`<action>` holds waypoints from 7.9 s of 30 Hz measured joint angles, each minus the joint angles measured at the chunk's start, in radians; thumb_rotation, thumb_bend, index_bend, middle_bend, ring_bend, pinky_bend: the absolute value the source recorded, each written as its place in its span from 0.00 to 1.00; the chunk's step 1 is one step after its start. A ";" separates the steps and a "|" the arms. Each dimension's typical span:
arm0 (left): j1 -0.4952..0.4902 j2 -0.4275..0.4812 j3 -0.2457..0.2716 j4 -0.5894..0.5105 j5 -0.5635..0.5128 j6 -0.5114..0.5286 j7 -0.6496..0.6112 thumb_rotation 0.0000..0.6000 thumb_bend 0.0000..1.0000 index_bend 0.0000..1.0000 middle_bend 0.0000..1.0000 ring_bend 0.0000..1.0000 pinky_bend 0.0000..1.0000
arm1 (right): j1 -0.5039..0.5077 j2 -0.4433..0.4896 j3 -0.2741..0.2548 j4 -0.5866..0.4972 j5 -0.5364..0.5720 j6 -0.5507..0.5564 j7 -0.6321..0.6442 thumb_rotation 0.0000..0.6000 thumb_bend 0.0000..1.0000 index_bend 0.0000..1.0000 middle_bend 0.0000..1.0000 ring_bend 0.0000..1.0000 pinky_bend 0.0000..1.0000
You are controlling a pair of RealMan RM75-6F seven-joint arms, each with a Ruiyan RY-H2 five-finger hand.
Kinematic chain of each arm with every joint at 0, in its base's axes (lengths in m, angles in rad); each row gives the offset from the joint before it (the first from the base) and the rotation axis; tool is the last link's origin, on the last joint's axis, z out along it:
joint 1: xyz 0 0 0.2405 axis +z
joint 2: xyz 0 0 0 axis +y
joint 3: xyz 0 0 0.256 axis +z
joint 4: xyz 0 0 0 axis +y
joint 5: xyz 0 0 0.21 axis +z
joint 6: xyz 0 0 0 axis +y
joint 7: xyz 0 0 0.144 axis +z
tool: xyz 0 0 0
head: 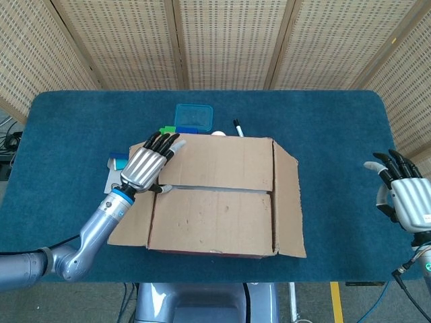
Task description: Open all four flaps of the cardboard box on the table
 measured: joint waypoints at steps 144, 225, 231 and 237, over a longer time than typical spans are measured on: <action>0.049 0.224 -0.003 -0.145 0.057 -0.186 -0.286 0.29 0.17 0.35 0.00 0.00 0.00 | -0.051 0.022 0.005 -0.007 0.010 0.035 0.039 1.00 0.88 0.22 0.14 0.00 0.12; 0.118 0.693 0.087 -0.307 0.912 -0.272 -1.665 0.20 0.16 0.38 0.00 0.00 0.00 | -0.041 0.028 0.014 -0.049 0.025 0.022 -0.014 1.00 0.88 0.22 0.14 0.00 0.12; 0.068 0.736 0.186 -0.261 1.108 -0.154 -1.846 0.20 0.16 0.38 0.00 0.00 0.00 | -0.041 0.030 0.015 -0.056 0.024 0.024 -0.018 1.00 0.88 0.22 0.14 0.00 0.12; 0.014 0.756 0.276 -0.232 1.219 -0.089 -1.911 0.20 0.16 0.38 0.00 0.00 0.00 | -0.043 0.031 0.014 -0.062 0.023 0.028 -0.022 1.00 0.88 0.22 0.14 0.00 0.12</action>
